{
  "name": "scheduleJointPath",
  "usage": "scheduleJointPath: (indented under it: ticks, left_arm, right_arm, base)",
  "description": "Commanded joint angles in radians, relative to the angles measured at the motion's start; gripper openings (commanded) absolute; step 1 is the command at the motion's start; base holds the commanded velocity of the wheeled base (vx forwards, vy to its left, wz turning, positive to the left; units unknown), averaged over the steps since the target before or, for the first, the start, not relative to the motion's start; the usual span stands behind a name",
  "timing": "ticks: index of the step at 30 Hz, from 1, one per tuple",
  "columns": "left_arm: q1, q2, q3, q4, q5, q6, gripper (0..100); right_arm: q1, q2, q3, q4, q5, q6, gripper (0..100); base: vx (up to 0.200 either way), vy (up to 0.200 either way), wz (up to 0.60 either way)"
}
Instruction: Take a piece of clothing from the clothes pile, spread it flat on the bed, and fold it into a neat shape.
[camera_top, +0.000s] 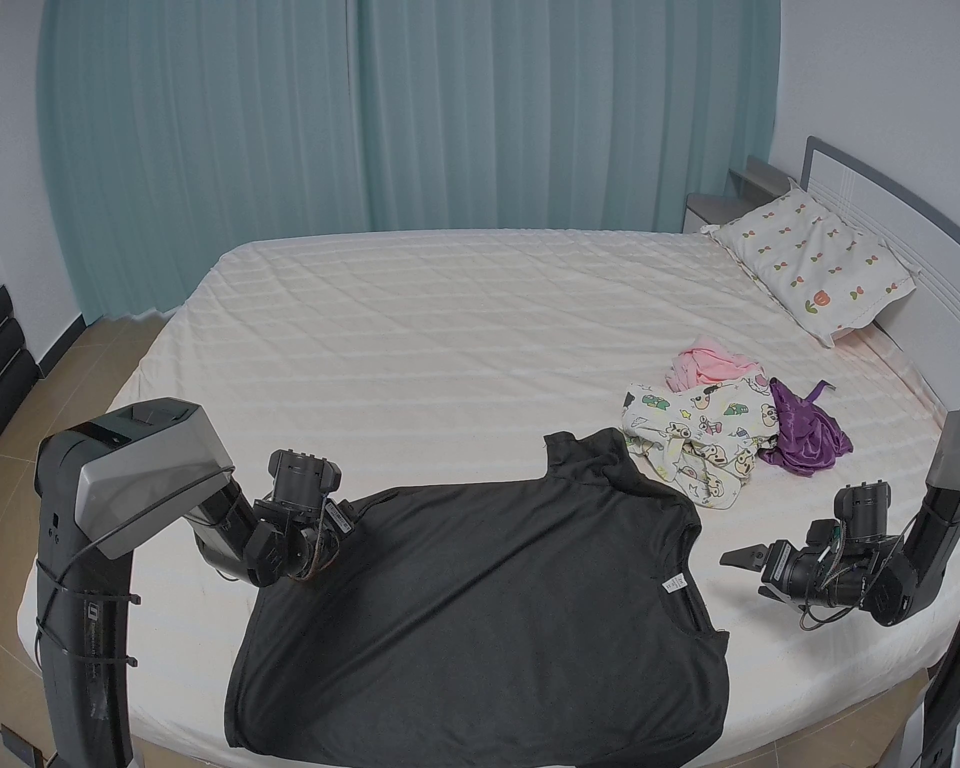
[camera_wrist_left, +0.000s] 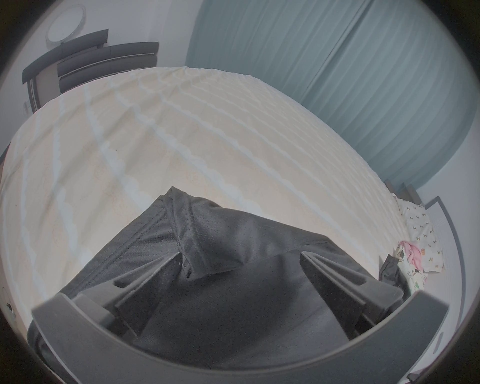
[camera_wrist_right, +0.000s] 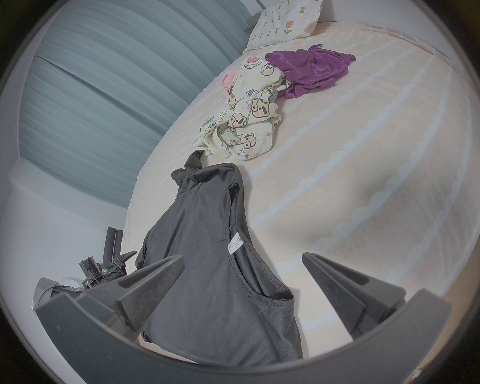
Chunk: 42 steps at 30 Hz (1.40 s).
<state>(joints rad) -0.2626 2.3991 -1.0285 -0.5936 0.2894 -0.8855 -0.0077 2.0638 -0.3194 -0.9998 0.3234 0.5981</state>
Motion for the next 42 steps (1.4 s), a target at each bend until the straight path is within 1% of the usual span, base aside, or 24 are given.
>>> scheduleJointPath:
  ticks: [1, 4, 5, 8, 16, 21, 26, 28, 30, 31, 34, 35, 40, 42]
  left_arm:
    - [0.003, 0.029, -0.007, 0.000, 0.001, 0.005, 100]
    - [0.005, 0.031, -0.010, -0.002, 0.001, 0.008, 100]
    - [0.013, 0.038, -0.022, 0.000, 0.001, 0.014, 0]
    - [0.020, 0.044, -0.038, 0.000, 0.002, 0.014, 0]
    - [0.101, 0.044, -0.134, 0.017, 0.007, 0.016, 0]
    - [0.163, 0.061, -0.254, 0.072, 0.001, 0.019, 0]
    - [0.180, 0.109, -0.338, 0.106, -0.001, 0.019, 0]
    - [0.189, 0.135, -0.386, 0.130, -0.001, 0.019, 0]
    - [0.194, 0.141, -0.398, 0.138, -0.001, 0.019, 0]
    - [0.200, 0.160, -0.429, 0.156, -0.001, 0.020, 0]
    - [0.206, 0.170, -0.452, 0.172, -0.001, 0.020, 0]
    - [0.207, 0.172, -0.463, 0.179, -0.003, 0.022, 100]
    - [0.209, 0.167, -0.470, 0.192, -0.004, 0.027, 100]
    - [0.210, 0.152, -0.455, 0.199, -0.006, 0.023, 100]
  right_arm:
    - [0.000, 0.006, 0.002, 0.000, 0.000, 0.002, 100]
    - [-0.002, 0.006, 0.002, 0.000, 0.000, 0.002, 100]
    - [-0.002, 0.004, 0.002, 0.000, 0.000, 0.002, 100]
    - [0.000, 0.004, 0.002, 0.000, 0.000, 0.000, 100]
    - [0.000, 0.006, 0.002, 0.000, 0.000, 0.000, 100]
    - [0.002, 0.007, 0.002, 0.000, 0.000, -0.001, 100]
    - [0.015, 0.015, -0.006, -0.003, -0.001, 0.000, 100]
    - [0.029, 0.024, -0.010, -0.020, -0.007, 0.002, 100]
    - [0.031, 0.029, -0.010, -0.034, -0.007, 0.003, 100]
    - [0.038, 0.036, -0.015, -0.077, -0.009, 0.017, 100]
    - [0.052, 0.044, -0.044, -0.120, -0.012, 0.054, 100]
    - [0.060, 0.048, -0.069, -0.125, -0.017, 0.071, 100]
    - [0.101, 0.098, -0.211, -0.097, -0.060, 0.091, 100]
    - [0.140, 0.128, -0.303, -0.046, -0.090, 0.097, 100]
  base:
    - [0.000, 0.000, 0.00]
    - [0.000, 0.000, 0.00]
    - [0.000, 0.000, 0.00]
    - [0.000, 0.000, 0.00]
    - [0.000, 0.000, 0.00]
    - [0.000, 0.000, 0.00]
    - [0.000, 0.000, 0.00]
    - [0.000, 0.000, 0.00]
    - [0.000, 0.000, 0.00]
    - [0.000, 0.000, 0.00]
    - [0.000, 0.000, 0.00]
    - [0.000, 0.000, 0.00]
    - [0.000, 0.000, 0.00]
    - [0.000, 0.000, 0.00]
